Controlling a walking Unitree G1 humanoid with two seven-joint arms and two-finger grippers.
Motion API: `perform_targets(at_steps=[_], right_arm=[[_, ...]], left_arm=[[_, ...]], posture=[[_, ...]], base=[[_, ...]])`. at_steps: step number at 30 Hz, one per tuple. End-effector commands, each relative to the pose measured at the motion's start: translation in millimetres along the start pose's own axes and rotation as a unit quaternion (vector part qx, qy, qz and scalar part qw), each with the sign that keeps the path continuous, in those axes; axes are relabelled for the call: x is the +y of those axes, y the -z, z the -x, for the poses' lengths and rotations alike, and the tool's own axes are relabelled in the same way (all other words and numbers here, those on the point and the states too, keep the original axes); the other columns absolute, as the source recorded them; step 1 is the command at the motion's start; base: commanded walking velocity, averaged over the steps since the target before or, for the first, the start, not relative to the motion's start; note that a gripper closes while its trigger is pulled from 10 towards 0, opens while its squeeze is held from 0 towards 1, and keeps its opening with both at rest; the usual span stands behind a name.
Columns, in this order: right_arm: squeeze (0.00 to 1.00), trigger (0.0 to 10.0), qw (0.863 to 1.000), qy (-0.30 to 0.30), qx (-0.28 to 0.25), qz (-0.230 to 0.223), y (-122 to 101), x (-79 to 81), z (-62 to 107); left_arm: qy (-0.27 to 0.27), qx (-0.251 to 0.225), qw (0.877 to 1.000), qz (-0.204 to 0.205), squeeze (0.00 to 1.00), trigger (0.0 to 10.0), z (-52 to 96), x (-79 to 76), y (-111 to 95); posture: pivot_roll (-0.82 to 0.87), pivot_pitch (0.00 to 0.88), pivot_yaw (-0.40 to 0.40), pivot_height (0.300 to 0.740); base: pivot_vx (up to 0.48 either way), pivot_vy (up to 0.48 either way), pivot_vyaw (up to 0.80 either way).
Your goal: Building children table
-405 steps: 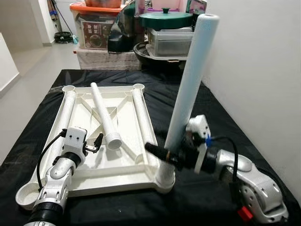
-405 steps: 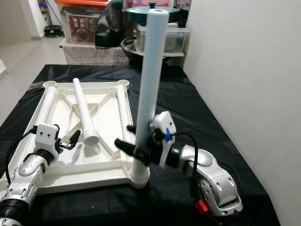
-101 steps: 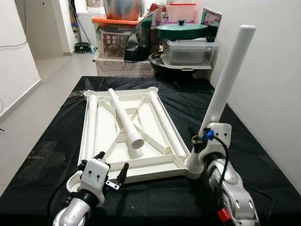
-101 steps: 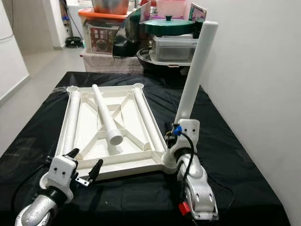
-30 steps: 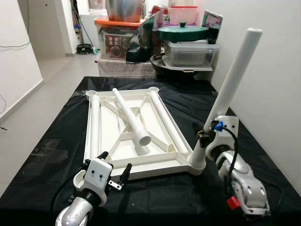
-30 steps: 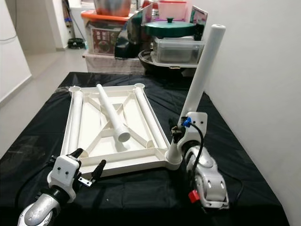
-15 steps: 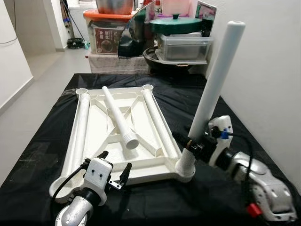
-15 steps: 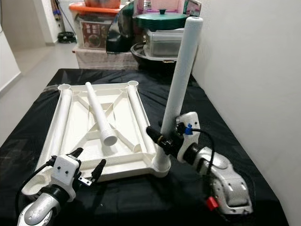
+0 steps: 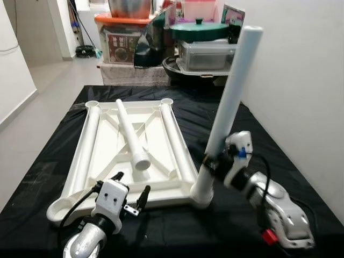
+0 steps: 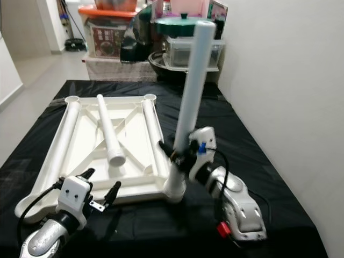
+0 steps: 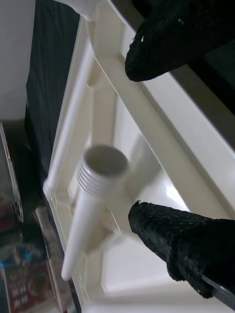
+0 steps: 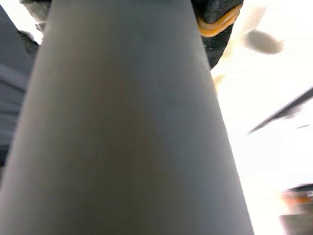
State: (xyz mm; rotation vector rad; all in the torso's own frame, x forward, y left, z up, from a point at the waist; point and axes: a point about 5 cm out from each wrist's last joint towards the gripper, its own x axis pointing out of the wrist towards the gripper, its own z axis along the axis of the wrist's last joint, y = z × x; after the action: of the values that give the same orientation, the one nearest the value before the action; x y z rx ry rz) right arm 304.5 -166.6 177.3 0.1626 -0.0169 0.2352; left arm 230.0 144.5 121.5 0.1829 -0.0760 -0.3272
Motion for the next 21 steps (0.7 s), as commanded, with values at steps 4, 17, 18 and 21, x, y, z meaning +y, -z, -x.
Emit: perform_targets(at_steps=[4, 17, 18, 21], right_arm=[[0.0, 10.0, 0.998, -0.062, 0.008, 0.006, -2.7, 29.5, 10.8], [0.0, 10.0, 0.966, -0.256, -0.001, 0.042, -22.6, 37.6, 24.6], [0.0, 10.0, 0.954, -0.296, 0.011, 0.041, -25.0, 35.7, 30.4], [0.0, 10.0, 0.931, -0.36, 0.04, 0.053, -24.9, 30.8, 40.5]], left_arm=[[0.003, 0.008, 1.0, -0.007, 0.0, 10.0, 1.4, 1.2, 3.2], [0.009, 0.005, 1.0, -0.005, 0.0, 10.0, -0.2, -2.0, 2.1], [0.009, 0.004, 1.0, -0.005, 0.0, 10.0, -0.5, -2.0, 1.7], [0.009, 0.003, 1.0, -0.005, 0.0, 10.0, -1.4, -1.8, 1.1]], posture=[[0.1, 0.0, -0.064, 0.74], [0.09, 0.0, -0.066, 0.74], [0.09, 0.0, -0.066, 0.74], [0.1, 0.0, -0.07, 0.74]], base=[[0.0, 0.0, 0.0], [0.0, 0.0, 0.0], [0.0, 0.0, 0.0], [0.0, 0.0, 0.0]])
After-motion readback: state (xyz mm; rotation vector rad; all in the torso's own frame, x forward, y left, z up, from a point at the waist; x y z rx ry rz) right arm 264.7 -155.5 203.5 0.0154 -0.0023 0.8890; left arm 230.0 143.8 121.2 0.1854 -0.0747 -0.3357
